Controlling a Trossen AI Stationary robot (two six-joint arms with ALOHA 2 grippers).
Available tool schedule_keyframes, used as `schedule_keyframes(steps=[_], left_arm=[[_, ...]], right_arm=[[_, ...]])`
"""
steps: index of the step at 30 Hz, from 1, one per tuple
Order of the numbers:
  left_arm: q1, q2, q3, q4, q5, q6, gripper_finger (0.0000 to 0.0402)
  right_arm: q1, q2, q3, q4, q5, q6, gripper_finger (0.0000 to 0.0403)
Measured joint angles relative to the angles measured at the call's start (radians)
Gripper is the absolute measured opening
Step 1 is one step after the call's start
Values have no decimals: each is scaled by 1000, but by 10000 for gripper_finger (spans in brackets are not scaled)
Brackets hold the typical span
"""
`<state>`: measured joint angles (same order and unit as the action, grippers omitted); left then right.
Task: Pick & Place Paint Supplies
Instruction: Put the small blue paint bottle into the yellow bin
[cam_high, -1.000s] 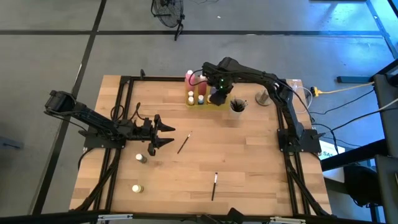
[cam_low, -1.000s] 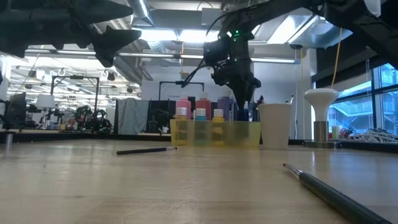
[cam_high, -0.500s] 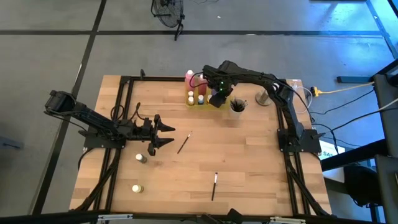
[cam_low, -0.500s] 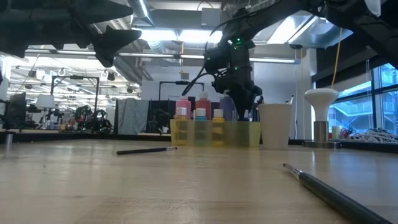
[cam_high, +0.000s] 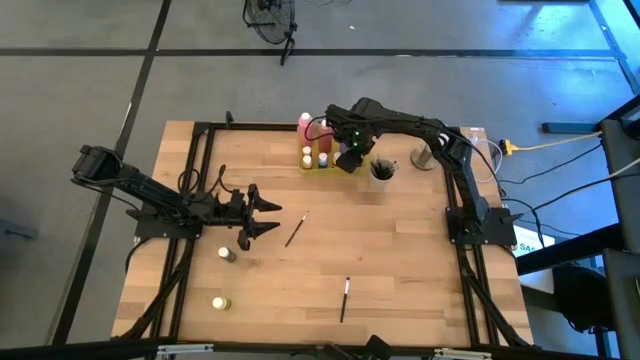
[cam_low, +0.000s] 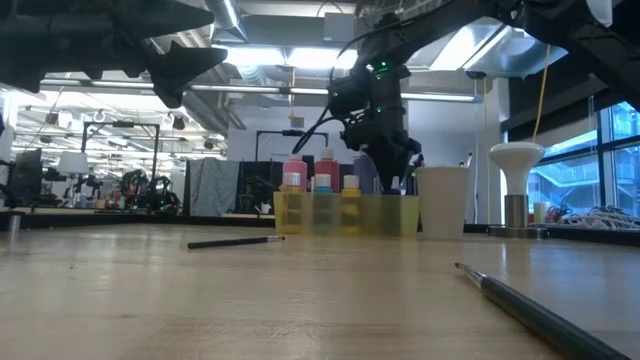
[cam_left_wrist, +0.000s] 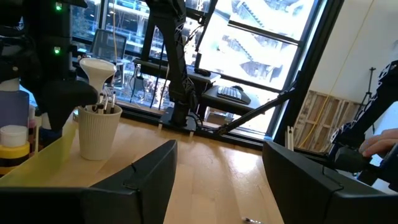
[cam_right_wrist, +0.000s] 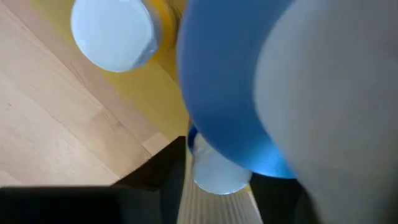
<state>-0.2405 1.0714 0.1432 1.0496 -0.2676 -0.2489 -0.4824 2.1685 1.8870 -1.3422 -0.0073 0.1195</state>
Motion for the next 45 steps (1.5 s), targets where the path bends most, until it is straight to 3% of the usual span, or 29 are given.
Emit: schedule_keyframes(steps=[4, 8, 31, 45], left_arm=[[0, 0, 0, 0, 0, 0, 233], [0, 0, 0, 0, 0, 0, 233], [0, 0, 0, 0, 0, 0, 233], [0, 0, 0, 0, 0, 0, 233]], right_arm=[[1, 1, 0, 2, 0, 3, 201], [1, 2, 0, 2, 34, 4, 211], [1, 2, 0, -8, 59, 4, 215], [7, -69, 0, -11, 85, 6, 211]])
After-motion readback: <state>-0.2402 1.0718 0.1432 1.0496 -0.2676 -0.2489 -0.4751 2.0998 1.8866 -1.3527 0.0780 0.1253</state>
